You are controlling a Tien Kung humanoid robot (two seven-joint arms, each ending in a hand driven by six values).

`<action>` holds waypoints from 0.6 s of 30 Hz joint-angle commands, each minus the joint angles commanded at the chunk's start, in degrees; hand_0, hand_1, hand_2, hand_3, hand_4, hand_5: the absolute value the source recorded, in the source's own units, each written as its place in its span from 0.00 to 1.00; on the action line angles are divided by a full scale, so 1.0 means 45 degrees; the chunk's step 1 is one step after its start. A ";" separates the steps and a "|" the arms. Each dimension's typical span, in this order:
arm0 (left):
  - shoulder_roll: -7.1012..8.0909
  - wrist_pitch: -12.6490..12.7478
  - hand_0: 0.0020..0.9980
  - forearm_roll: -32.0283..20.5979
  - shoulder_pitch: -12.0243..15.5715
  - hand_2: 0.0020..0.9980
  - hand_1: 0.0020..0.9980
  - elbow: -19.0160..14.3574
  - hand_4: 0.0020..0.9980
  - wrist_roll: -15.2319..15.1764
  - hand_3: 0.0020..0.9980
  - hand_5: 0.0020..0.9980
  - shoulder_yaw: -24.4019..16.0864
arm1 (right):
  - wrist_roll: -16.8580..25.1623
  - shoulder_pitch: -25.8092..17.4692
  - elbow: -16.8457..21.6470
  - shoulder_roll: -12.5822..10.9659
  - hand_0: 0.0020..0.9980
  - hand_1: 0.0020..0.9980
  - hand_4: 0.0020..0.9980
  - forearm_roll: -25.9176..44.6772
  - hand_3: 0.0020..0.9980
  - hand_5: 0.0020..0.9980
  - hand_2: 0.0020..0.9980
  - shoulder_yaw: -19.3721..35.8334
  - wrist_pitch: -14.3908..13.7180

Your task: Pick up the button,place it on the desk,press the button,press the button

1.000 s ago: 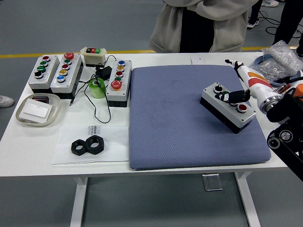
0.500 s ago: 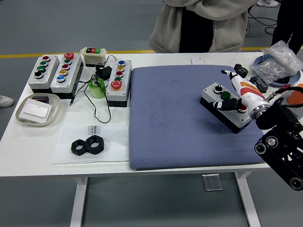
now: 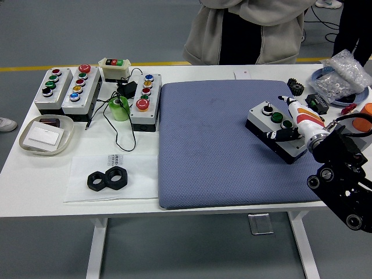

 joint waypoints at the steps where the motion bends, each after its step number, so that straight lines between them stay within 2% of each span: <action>1: 0.0000 0.0001 0.73 0.0007 0.0004 0.90 0.84 0.0000 0.65 0.0002 0.83 1.00 -0.0005 | -0.0013 0.0007 -0.0023 0.0007 0.95 0.82 0.97 -0.0009 0.93 0.15 0.87 -0.0013 0.0009; 4: 0.0004 0.0009 0.73 0.0086 0.0036 0.90 0.84 -0.0003 0.65 0.0025 0.83 1.00 -0.0052 | -0.0132 0.0087 -0.0237 0.0043 0.95 0.82 0.97 -0.0154 0.93 0.15 0.87 -0.0135 0.0069; 5: 0.0003 0.0012 0.73 0.0110 0.0044 0.90 0.84 -0.0003 0.65 0.0032 0.83 1.00 -0.0070 | -0.0175 0.0113 -0.0282 0.0043 0.94 0.77 0.97 -0.0232 0.91 0.15 0.82 -0.0167 0.0083; 10: 0.0016 0.0013 0.73 0.0139 0.0060 0.90 0.84 -0.0010 0.65 0.0037 0.83 1.00 -0.0076 | -0.0246 0.0187 -0.0390 0.0019 0.94 0.77 0.97 -0.0343 0.91 0.15 0.82 -0.0247 0.0108; 11: 0.0019 0.0016 0.73 0.0120 0.0067 0.90 0.84 -0.0019 0.65 0.0030 0.83 1.00 -0.0065 | -0.0261 0.0205 -0.0454 0.0023 0.89 0.69 0.96 -0.0378 0.85 0.13 0.70 -0.0264 0.0094; 16: 0.0030 0.0014 0.73 0.0066 0.0079 0.90 0.84 -0.0033 0.65 0.0008 0.83 1.00 -0.0024 | -0.0300 0.0253 -0.0622 0.0042 0.89 0.69 0.96 -0.0463 0.85 0.13 0.70 -0.0309 0.0082; 17: 0.0035 0.0008 0.73 0.0030 0.0078 0.90 0.84 -0.0037 0.65 -0.0005 0.83 1.00 0.0007 | -0.0301 0.0280 -0.0681 0.0045 0.84 0.64 0.94 -0.0470 0.82 0.12 0.66 -0.0336 0.0107; 18: 0.0037 0.0005 0.73 0.0003 0.0075 0.90 0.84 -0.0037 0.65 -0.0016 0.83 1.00 0.0027 | -0.0306 0.0297 -0.0726 0.0048 0.84 0.64 0.94 -0.0496 0.82 0.12 0.66 -0.0349 0.0123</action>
